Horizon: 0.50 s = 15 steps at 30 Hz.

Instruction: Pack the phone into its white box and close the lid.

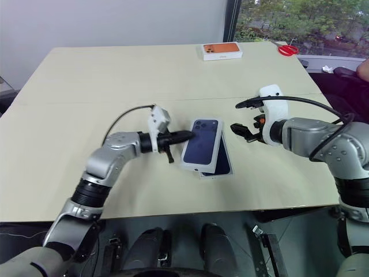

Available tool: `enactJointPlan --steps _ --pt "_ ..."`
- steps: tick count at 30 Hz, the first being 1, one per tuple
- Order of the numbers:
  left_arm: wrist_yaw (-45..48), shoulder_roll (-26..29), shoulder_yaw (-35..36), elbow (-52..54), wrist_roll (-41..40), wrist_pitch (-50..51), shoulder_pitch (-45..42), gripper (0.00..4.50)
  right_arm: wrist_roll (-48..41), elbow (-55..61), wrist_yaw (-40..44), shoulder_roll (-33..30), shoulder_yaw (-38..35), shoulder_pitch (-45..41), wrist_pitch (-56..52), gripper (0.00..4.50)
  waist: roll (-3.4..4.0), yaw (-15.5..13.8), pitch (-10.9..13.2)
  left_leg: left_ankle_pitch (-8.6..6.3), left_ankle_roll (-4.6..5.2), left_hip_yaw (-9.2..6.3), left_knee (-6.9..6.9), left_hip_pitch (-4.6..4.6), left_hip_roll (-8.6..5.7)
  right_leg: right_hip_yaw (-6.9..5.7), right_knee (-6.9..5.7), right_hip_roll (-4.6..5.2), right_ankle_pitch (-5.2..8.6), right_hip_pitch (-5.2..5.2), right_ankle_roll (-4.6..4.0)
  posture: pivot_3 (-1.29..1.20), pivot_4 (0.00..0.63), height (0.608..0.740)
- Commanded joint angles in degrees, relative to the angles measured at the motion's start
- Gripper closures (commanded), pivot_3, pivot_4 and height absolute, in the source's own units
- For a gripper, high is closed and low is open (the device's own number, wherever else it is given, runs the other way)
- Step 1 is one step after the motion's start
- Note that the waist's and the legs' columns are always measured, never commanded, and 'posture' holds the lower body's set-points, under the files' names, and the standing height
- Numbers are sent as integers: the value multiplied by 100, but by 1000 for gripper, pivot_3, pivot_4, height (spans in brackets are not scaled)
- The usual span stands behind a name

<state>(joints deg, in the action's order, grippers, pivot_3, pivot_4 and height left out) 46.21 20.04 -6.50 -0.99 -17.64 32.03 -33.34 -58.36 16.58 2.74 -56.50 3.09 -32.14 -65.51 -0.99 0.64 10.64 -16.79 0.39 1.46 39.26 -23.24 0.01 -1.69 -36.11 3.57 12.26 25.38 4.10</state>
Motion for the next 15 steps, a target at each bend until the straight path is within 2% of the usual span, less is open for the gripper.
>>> enactJointPlan --steps 1,6,15 --pt "-113 219 66 343 33 221 164 4500 525 369 527 -50 40 64 178 1802 0 -6 0 0 0 0 0 0 0 0 0 1 0 0 0 0 150 740" --pt "-258 347 -245 467 150 728 206 4500 1315 603 1008 31 395 189 295 4401 -2 -70 1 0 -1 1 4 -3 -7 -3 2 9 0 -2 0 0 150 740" --pt "-198 101 -762 595 133 995 165 4500 2007 871 1306 472 621 238 -1 4462 -2 -136 1 1 -2 0 4 -2 -7 -3 1 8 0 -1 -1 0 150 740"
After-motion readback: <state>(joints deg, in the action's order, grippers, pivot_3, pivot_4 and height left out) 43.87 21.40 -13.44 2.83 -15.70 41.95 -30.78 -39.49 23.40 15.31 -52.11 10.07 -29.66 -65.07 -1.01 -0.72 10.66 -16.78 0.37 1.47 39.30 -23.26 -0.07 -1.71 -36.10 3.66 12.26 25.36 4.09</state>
